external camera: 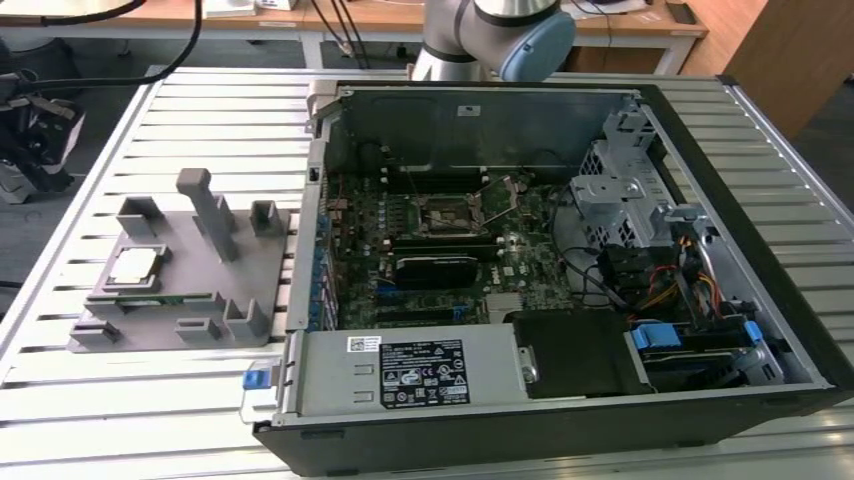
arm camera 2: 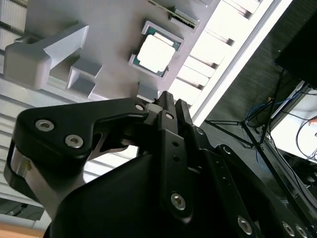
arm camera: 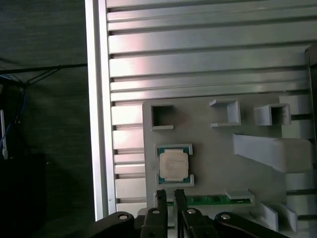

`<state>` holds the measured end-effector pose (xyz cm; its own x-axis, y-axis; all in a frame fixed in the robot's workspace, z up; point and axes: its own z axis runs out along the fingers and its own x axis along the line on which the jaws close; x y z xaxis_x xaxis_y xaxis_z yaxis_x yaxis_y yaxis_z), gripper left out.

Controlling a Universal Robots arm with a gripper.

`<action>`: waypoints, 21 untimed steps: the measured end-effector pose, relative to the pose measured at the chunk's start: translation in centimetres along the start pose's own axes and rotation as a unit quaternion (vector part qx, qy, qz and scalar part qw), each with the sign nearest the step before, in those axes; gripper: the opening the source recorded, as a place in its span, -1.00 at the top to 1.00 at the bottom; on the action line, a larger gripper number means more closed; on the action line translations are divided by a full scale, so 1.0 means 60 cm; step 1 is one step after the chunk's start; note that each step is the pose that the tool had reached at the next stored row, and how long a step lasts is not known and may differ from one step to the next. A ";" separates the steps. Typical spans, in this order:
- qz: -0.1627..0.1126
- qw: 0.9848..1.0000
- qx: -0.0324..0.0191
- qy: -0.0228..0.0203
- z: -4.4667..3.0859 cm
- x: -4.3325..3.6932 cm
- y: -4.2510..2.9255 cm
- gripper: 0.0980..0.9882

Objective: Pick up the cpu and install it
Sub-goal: 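Pick up the cpu and move it towards the insertion slot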

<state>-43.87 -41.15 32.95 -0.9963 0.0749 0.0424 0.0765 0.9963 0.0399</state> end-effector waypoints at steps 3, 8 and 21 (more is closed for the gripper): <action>-0.001 1.000 0.001 0.007 0.008 -0.001 -0.003 0.54; -0.006 1.000 0.001 0.012 0.023 -0.001 -0.007 0.29; -0.012 1.000 0.002 0.020 0.062 -0.004 -0.010 0.15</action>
<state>-43.85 -41.61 29.20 -0.9955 0.0489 0.0808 0.0520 0.9980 0.0368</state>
